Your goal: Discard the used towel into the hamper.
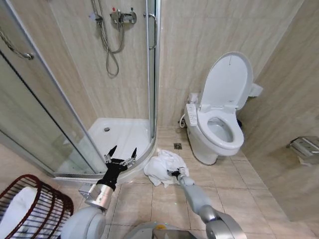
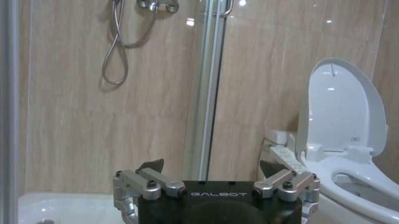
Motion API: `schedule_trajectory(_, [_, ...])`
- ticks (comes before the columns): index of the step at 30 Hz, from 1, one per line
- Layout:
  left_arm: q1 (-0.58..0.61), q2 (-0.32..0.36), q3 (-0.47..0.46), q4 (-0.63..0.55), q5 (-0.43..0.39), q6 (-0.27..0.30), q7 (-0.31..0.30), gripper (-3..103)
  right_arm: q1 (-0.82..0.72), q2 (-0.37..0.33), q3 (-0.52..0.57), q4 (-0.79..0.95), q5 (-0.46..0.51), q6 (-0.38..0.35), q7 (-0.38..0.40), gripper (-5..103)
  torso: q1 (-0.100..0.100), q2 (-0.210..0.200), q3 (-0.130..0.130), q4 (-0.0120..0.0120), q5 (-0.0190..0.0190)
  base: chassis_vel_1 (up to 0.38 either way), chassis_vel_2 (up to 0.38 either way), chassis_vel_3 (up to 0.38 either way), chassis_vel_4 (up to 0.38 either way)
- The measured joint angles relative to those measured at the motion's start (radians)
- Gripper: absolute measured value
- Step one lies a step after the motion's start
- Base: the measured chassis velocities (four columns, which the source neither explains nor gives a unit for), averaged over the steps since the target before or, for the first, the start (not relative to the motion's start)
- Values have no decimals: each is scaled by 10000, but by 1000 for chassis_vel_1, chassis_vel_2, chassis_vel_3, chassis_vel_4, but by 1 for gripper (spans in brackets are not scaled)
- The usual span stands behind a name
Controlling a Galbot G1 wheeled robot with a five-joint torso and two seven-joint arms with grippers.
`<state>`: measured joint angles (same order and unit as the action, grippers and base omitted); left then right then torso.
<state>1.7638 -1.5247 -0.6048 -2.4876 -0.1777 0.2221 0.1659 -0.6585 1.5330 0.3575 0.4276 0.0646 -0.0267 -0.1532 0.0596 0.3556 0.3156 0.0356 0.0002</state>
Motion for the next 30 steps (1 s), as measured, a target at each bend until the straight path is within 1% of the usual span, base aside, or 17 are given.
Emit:
schedule_trajectory(3, [0,0,-1,0,0,0,0,100,26,-204,15,-96,-214,-81,-15,100,0,0,0,-1,0,0,0,0,0])
schedule_trajectory(8, [0,0,0,0,0,0,0,100,27,-437,71,-103,-246,-99,-167,101,0,1,0,-4,-2,0,0,0,0])
schedule_trajectory(10, [0,0,0,0,0,1,0,100,11,-487,74,-78,-243,-42,-257,92,0,1,0,-3,0,0,0,0,0])
schedule_trajectory(11, [0,0,0,0,0,1,0,100,11,-487,74,-78,-243,-42,-257,92,0,1,0,-3,0,0,0,0,0])
schedule_trajectory(13, [0,0,0,0,0,0,0,100,-27,-489,75,-39,-243,32,-280,82,0,1,0,-2,0,0,0,0,0])
schedule_trajectory(14, [0,0,0,-1,0,0,0,100,-36,-488,75,-29,-244,53,-288,82,0,2,1,-2,0,0,0,0,0])
schedule_trajectory(16, [0,0,-1,0,0,0,0,100,-59,-483,75,-6,-247,110,-307,71,0,2,0,-2,-1,0,0,0,0])
schedule_trajectory(17, [0,0,-1,0,0,0,0,100,-59,-483,75,-6,-247,110,-307,71,0,2,0,-2,-1,0,0,0,0])
schedule_trajectory(19, [-1,0,0,0,0,1,0,100,-117,-477,77,27,-246,235,-336,60,0,2,0,-2,0,0,0,0,0])
schedule_trajectory(20, [0,0,0,0,0,0,0,100,-145,-471,79,43,-243,295,-325,60,0,2,0,-2,0,0,0,0,0])
schedule_trajectory(21, [0,0,0,0,0,0,0,100,-193,-464,86,86,-233,359,-300,54,0,2,0,-2,-1,0,0,0,0])
schedule_trajectory(22, [0,0,0,0,0,0,0,100,-193,-464,86,86,-233,359,-300,54,0,2,0,-2,-1,0,0,0,0])
schedule_trajectory(25, [0,0,0,0,0,0,0,100,-290,-487,89,175,-225,460,-280,38,0,2,1,-2,-1,0,0,0,0])
schedule_trajectory(26, [0,0,0,0,0,0,0,100,-290,-487,89,175,-225,460,-280,38,0,2,1,-2,-1,0,0,0,0])
schedule_trajectory(28, [0,0,-1,0,0,0,0,100,-325,-516,101,184,-210,547,-262,27,0,2,0,-2,-1,0,0,0,0])
schedule_trajectory(29, [0,0,0,0,0,0,0,100,-337,-522,106,184,-200,576,-256,27,0,2,1,-2,-1,0,0,0,0])
schedule_trajectory(30, [-1,0,0,0,0,0,0,100,-353,-530,109,191,-186,602,-255,22,0,2,1,-2,-1,0,0,0,0])
